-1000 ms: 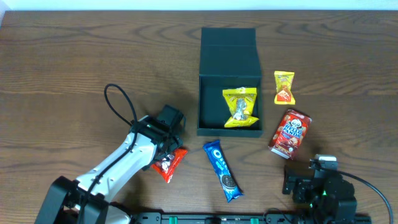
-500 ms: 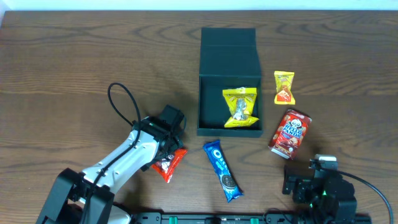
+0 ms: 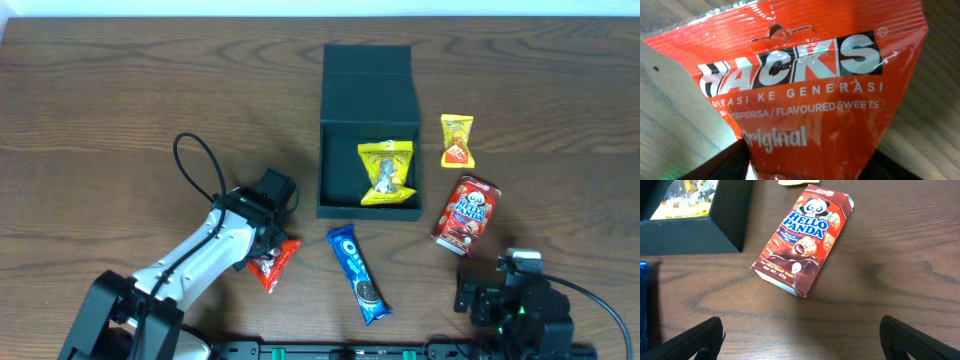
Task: Pack container
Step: 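Carry the red bag with the left gripper over the box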
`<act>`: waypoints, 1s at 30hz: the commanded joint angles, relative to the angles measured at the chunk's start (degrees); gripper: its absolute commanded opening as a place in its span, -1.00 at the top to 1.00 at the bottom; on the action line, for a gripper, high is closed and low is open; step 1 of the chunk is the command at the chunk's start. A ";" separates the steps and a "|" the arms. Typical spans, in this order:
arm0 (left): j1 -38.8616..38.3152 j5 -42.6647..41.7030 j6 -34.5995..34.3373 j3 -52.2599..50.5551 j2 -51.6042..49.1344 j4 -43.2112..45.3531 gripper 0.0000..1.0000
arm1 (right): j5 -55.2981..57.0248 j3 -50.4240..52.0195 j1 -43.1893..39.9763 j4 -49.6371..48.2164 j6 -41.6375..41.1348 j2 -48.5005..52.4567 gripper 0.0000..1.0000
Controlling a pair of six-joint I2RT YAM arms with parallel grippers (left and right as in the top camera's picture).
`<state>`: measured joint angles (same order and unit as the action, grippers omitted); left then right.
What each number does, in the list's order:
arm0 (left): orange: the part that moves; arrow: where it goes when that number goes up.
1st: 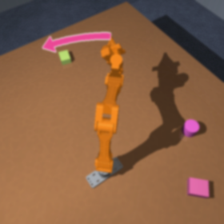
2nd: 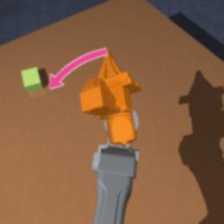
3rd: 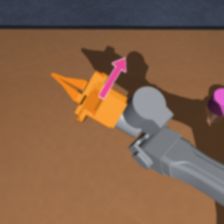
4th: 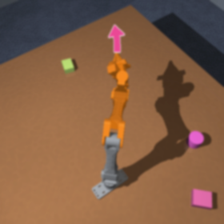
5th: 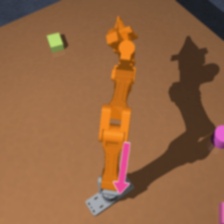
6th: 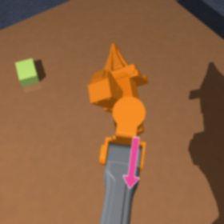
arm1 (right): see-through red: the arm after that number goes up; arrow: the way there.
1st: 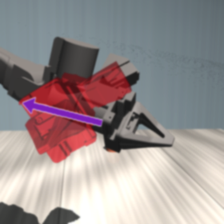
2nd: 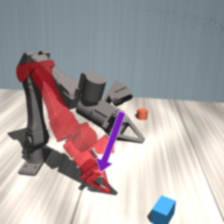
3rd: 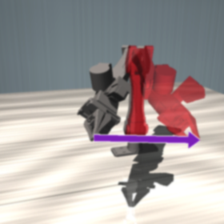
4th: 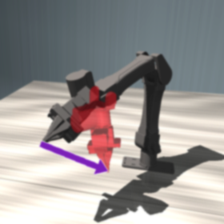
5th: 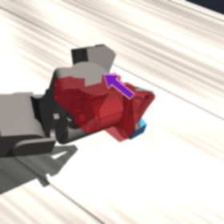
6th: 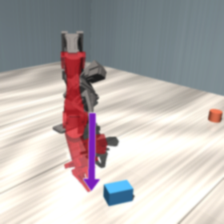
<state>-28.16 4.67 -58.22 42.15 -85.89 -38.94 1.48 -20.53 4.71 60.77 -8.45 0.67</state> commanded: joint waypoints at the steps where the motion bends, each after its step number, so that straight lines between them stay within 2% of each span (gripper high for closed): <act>1: 0.28 0.20 0.46 0.26 -0.70 -0.02 -0.25 | 0.00 0.15 -0.39 0.28 0.83 -0.28 -0.99; 26: 0.31 0.42 0.68 0.26 -0.68 -0.24 0.20 | 0.00 0.15 -0.39 0.28 0.83 -0.28 -0.98; 30: 0.31 0.48 1.07 0.26 -0.68 -0.22 0.38 | 0.00 0.15 -0.39 0.31 0.83 -0.28 -0.99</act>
<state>-28.18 4.60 -57.95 42.70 -85.71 -39.00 1.48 -20.53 4.71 60.77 -8.45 0.67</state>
